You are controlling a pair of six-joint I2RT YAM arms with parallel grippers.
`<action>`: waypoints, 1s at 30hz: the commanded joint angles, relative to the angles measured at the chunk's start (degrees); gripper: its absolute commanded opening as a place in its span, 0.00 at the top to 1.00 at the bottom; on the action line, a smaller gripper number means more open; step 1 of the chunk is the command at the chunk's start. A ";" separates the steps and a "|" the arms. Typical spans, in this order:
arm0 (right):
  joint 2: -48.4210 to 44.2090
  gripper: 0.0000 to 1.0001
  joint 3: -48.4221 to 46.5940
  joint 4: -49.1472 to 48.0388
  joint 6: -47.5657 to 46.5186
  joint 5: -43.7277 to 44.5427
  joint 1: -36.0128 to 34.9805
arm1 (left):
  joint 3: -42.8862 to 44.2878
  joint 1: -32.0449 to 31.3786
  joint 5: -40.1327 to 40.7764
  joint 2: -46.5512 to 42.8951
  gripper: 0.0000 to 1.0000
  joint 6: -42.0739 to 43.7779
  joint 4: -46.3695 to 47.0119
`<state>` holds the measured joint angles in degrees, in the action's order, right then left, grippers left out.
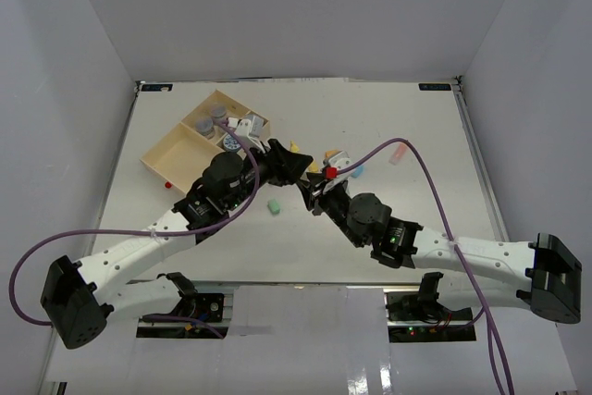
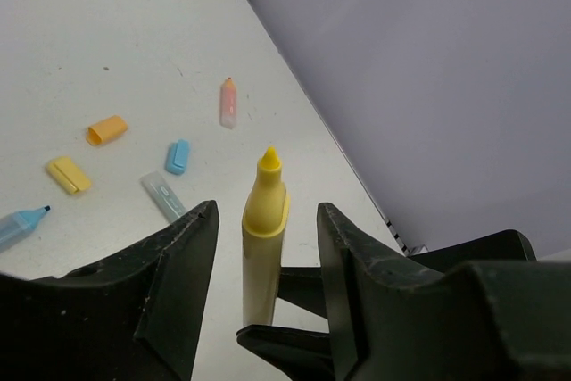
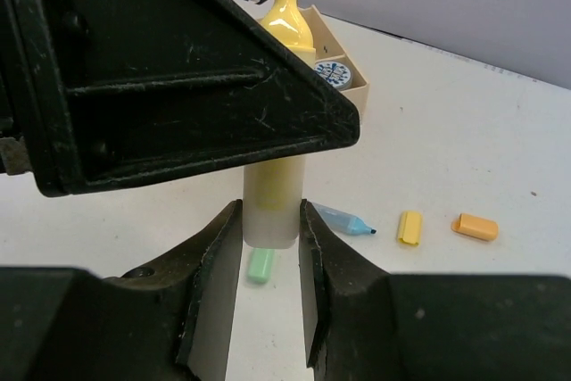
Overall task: Sort the stationery into containers
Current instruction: Pick up the pen from the center of the board.
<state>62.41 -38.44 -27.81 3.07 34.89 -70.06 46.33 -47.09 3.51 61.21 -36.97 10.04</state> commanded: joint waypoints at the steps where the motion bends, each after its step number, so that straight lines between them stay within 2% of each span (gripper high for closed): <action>1: -0.10 0.90 -0.06 -5.58 0.89 2.28 -0.43 | -0.18 -0.63 1.06 -0.04 0.42 1.02 3.40; 2: -0.10 0.90 0.03 -5.85 0.97 2.46 -0.34 | -0.44 -0.63 0.71 0.22 0.47 1.02 3.40; 4: -0.01 0.90 0.11 -6.29 1.15 3.16 -0.42 | -0.71 -0.72 0.36 0.40 0.47 0.76 3.93; 9: 0.34 0.90 0.03 -7.08 1.15 3.78 -0.42 | -1.76 -0.98 -0.34 1.19 0.42 -0.20 4.20; 15: 0.34 0.90 0.03 -7.43 1.50 3.95 -0.34 | -2.56 -0.99 0.01 1.02 0.44 -0.03 4.81; 19: 0.43 0.90 0.11 -7.34 1.67 3.60 -0.43 | -2.82 -1.07 0.53 0.58 0.50 0.85 6.12; 25: 0.52 0.89 0.29 -6.90 2.73 3.25 -0.34 | -3.70 -0.99 -0.60 0.14 0.67 2.08 9.02; 29: 0.60 0.84 0.38 -6.29 3.08 2.72 -0.43 | -4.49 -1.07 -1.40 -0.04 0.73 2.87 9.91; 30: 0.52 0.79 0.38 -5.51 3.08 2.55 -0.43 | -4.40 -0.99 -1.31 -0.13 0.74 3.13 9.73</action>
<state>63.11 -38.33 -30.55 5.13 36.91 -70.15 42.52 -47.92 2.70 62.67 -35.14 17.87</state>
